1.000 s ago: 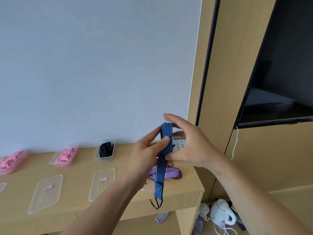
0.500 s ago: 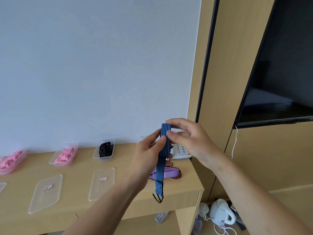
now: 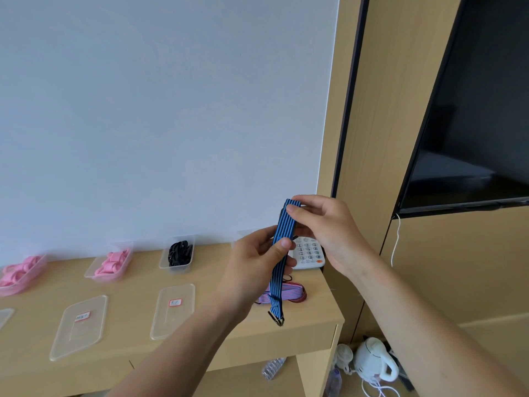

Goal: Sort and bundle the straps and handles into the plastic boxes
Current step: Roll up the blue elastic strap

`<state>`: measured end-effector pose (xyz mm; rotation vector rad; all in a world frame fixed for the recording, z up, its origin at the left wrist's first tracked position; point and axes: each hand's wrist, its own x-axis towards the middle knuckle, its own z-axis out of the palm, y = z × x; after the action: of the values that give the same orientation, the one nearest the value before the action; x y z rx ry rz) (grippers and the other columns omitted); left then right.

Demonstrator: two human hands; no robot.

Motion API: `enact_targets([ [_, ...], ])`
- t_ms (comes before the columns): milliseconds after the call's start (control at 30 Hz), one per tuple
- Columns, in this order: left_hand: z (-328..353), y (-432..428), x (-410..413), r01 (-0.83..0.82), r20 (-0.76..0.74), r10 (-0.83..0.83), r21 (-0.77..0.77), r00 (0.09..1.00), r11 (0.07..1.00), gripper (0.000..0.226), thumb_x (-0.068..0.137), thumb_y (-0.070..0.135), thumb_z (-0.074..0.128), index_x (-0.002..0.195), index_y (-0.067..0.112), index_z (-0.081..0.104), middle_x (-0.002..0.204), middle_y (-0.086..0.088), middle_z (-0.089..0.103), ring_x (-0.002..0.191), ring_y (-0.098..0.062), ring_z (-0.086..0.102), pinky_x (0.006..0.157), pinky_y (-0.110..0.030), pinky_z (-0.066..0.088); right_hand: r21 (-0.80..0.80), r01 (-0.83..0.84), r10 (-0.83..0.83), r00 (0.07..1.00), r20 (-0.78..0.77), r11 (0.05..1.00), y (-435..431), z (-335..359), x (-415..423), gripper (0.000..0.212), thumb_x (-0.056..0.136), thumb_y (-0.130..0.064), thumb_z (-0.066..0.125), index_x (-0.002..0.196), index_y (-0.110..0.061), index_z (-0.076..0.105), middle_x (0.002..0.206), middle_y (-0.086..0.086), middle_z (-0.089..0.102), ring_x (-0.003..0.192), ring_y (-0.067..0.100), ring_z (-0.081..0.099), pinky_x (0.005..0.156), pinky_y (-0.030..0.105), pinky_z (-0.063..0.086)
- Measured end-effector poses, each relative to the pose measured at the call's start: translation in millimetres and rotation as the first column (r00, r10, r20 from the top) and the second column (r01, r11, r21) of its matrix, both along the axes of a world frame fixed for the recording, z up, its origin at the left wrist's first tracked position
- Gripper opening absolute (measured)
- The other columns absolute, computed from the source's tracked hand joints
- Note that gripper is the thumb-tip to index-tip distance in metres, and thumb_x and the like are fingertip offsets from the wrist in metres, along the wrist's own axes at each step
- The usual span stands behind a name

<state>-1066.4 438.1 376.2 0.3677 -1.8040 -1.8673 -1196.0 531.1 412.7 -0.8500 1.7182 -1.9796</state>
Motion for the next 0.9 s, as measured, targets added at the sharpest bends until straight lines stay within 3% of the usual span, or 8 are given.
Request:
enact_targets([
  [133, 1.3, 1.2, -0.7, -0.042, 0.005, 0.043, -0.064, 0.999, 0.997, 0.029, 0.103, 0.011, 0.062, 0.130, 0.011, 0.070, 0.088, -0.003, 0.076, 0.070, -0.012, 0.068, 0.065, -0.020, 0.057, -0.011, -0.033, 0.032, 0.999, -0.019, 0.999, 3.1, 3.0, 2.8, 0.010, 0.092, -0.012, 0.073, 0.102, -0.013, 0.075, 0.092, 0.010, 0.078, 0.084, 0.023, 0.076, 0.070, 0.028, 0.058],
  [300, -0.4, 3.4, -1.2, -0.059, 0.028, 0.062, -0.087, 0.998, 0.994, 0.028, 0.103, 0.009, 0.062, 0.126, 0.022, 0.072, 0.080, 0.005, 0.073, 0.062, -0.007, 0.063, 0.060, -0.016, 0.052, 0.025, -0.045, 0.046, 0.998, -0.035, 0.999, 7.0, 9.2, 4.1, 0.024, 0.089, -0.008, 0.076, 0.109, -0.019, 0.070, 0.089, 0.013, 0.078, 0.079, 0.027, 0.077, 0.063, 0.026, 0.059],
  [433, -2.8, 4.5, -2.3, -0.112, 0.063, 0.113, -0.022, 0.992, 0.994, 0.020, 0.103, 0.010, 0.063, 0.117, 0.016, 0.076, 0.074, 0.000, 0.072, 0.052, -0.008, 0.059, 0.053, -0.017, 0.051, 0.011, 0.022, -0.020, 0.989, -0.150, 1.000, 5.7, 7.5, 4.5, 0.030, 0.084, -0.005, 0.080, 0.109, -0.020, 0.070, 0.092, 0.008, 0.077, 0.086, 0.023, 0.077, 0.073, 0.032, 0.062],
  [567, -0.4, 3.3, -2.0, -0.165, 0.128, 0.153, 0.086, 0.980, 0.983, 0.020, 0.099, 0.020, 0.071, 0.101, 0.001, 0.076, 0.066, -0.003, 0.073, 0.049, -0.012, 0.062, 0.047, -0.019, 0.050, -0.050, 0.087, -0.100, 0.916, -0.387, 0.995, 5.2, 1.5, 7.2, 0.038, 0.081, -0.004, 0.082, 0.112, -0.019, 0.069, 0.099, -0.001, 0.076, 0.091, 0.013, 0.074, 0.081, 0.027, 0.059],
  [700, 6.6, 2.2, 0.5, -0.095, 0.122, 0.062, 0.285, 0.991, 0.954, 0.032, 0.103, 0.031, 0.064, 0.104, 0.000, 0.074, 0.086, -0.014, 0.080, 0.070, -0.025, 0.076, 0.059, -0.031, 0.061, -0.154, 0.041, -0.114, 0.856, -0.504, 0.987, 6.5, -6.9, 12.3, 0.043, 0.079, -0.001, 0.082, 0.116, -0.018, 0.069, 0.107, -0.004, 0.075, 0.100, 0.012, 0.073, 0.091, 0.027, 0.058],
  [800, 14.4, -3.1, 0.8, 0.012, 0.043, -0.040, 0.513, 0.998, 0.859, 0.047, 0.103, 0.043, 0.058, 0.109, -0.001, 0.075, 0.096, -0.017, 0.079, 0.081, -0.032, 0.077, 0.071, -0.041, 0.066, -0.167, 0.000, -0.100, 0.803, -0.587, 0.986, 7.8, -13.0, 15.4, 0.045, 0.077, 0.003, 0.082, 0.113, -0.021, 0.072, 0.112, -0.006, 0.075, 0.109, 0.011, 0.071, 0.101, 0.034, 0.054],
  [900, 14.9, -8.3, 1.7, 0.096, -0.021, -0.099, 0.504, 0.995, 0.858, 0.040, 0.101, 0.044, 0.060, 0.096, 0.013, 0.085, 0.094, -0.011, 0.077, 0.084, -0.028, 0.075, 0.078, -0.040, 0.064, -0.146, -0.084, -0.023, 0.789, -0.613, 0.986, 10.0, -16.9, 17.1, 0.032, 0.078, -0.009, 0.083, 0.107, -0.022, 0.076, 0.117, -0.005, 0.075, 0.117, 0.011, 0.068, 0.105, 0.041, 0.051],
])
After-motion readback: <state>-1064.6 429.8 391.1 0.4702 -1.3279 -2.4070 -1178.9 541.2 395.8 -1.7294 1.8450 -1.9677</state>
